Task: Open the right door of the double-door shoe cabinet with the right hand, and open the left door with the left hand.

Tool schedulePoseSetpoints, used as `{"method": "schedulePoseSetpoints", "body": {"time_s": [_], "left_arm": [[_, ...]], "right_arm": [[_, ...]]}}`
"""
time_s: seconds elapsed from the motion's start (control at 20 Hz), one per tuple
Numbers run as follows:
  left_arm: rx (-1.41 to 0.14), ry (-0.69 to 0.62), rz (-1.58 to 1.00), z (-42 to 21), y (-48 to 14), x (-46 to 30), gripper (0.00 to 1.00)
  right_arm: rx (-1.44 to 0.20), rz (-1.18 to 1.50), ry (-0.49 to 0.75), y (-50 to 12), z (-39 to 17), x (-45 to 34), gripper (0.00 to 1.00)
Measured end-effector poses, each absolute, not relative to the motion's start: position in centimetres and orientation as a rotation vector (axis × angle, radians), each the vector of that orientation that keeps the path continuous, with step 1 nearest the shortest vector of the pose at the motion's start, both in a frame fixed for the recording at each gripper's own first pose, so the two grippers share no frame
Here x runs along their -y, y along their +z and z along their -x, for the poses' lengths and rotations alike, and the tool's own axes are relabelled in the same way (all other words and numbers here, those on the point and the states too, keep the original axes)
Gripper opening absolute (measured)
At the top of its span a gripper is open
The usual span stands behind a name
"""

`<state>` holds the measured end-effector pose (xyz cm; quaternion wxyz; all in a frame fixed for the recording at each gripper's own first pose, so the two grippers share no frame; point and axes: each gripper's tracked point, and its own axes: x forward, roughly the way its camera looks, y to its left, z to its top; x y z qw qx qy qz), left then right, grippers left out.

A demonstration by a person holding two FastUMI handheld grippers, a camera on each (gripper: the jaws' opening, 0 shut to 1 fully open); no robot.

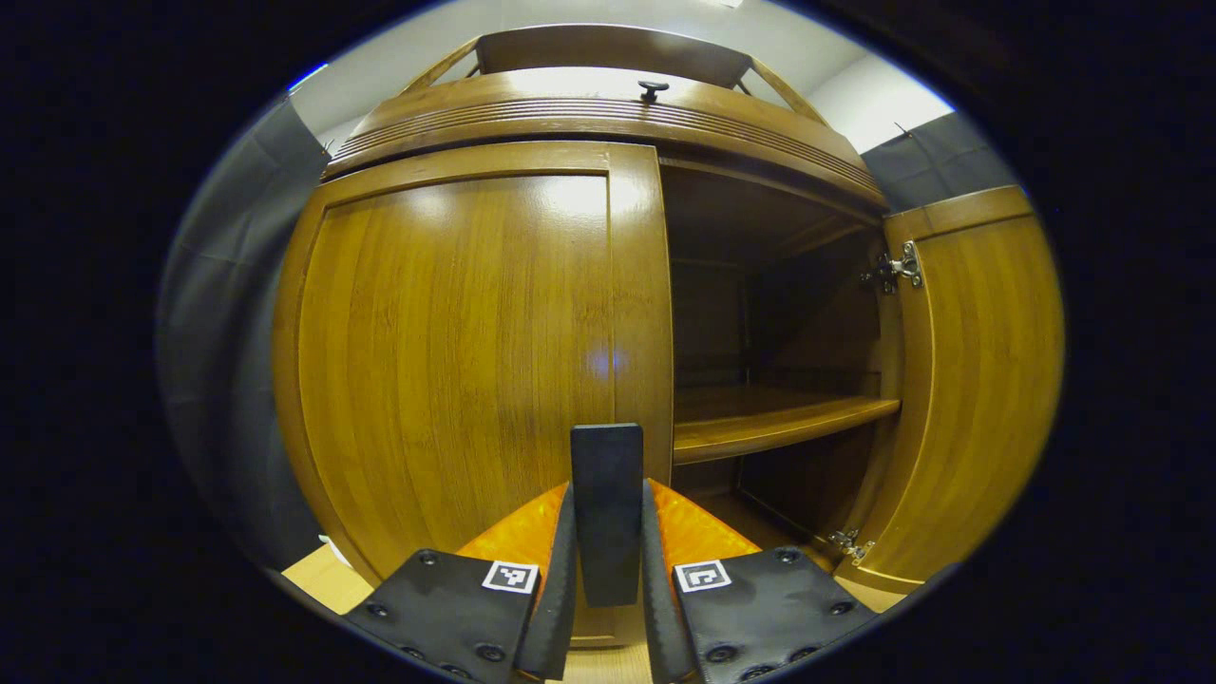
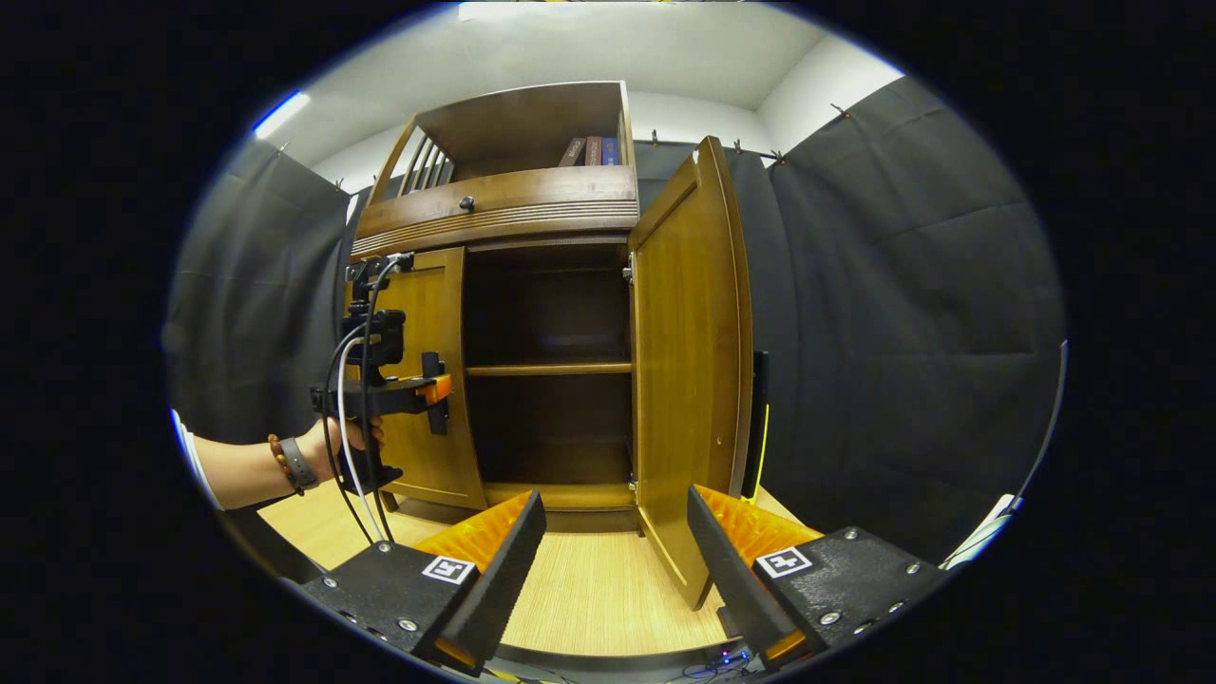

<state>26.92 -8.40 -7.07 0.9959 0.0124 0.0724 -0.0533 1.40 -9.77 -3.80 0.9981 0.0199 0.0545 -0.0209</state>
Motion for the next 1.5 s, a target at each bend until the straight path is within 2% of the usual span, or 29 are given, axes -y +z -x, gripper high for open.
{"method": "schedulePoseSetpoints", "body": {"time_s": [0.3,0.35,0.4,0.55,0.6,0.65,0.7,1.05,1.35,1.5], "left_arm": [[-0.138,-0.139,-0.026,-20.4,-5.6,7.2,0.37],[-0.130,-0.146,-0.044,-19.2,-5.5,6.8,0.40],[-0.123,-0.148,-0.055,-18.0,-5.2,6.3,0.37],[-0.121,-0.127,-0.035,-14.9,-4.4,4.3,0.40],[-0.123,-0.118,-0.030,-13.9,-4.3,3.6,0.36],[-0.125,-0.106,-0.030,-13.0,-4.2,2.9,0.40],[-0.125,-0.095,-0.037,-12.0,-3.9,2.1,0.36],[-0.150,-0.015,-0.073,-7.0,-4.3,-2.2,0.36],[-0.146,0.110,-0.088,-4.1,-3.8,-7.9,0.36],[-0.139,0.187,-0.117,-2.7,-3.4,-11.2,0.30]], "right_arm": [[-0.116,-0.043,-0.018,-4.2,-1.3,8.8,0.92],[-0.120,-0.045,-0.006,-4.4,-1.3,8.3,0.92],[-0.121,-0.044,0.004,-4.4,-1.3,7.9,0.92],[-0.128,-0.039,0.037,-4.7,-1.8,6.6,0.92],[-0.133,-0.040,0.048,-4.9,-1.9,6.1,0.92],[-0.136,-0.043,0.060,-4.9,-2.0,5.6,0.92],[-0.136,-0.047,0.072,-4.9,-2.0,5.1,0.92],[-0.135,-0.054,0.132,-5.3,-3.4,2.7,0.92],[-0.144,-0.057,0.157,-5.5,-4.2,1.8,0.92],[-0.144,-0.054,0.169,-5.5,-4.7,1.3,0.92]]}}
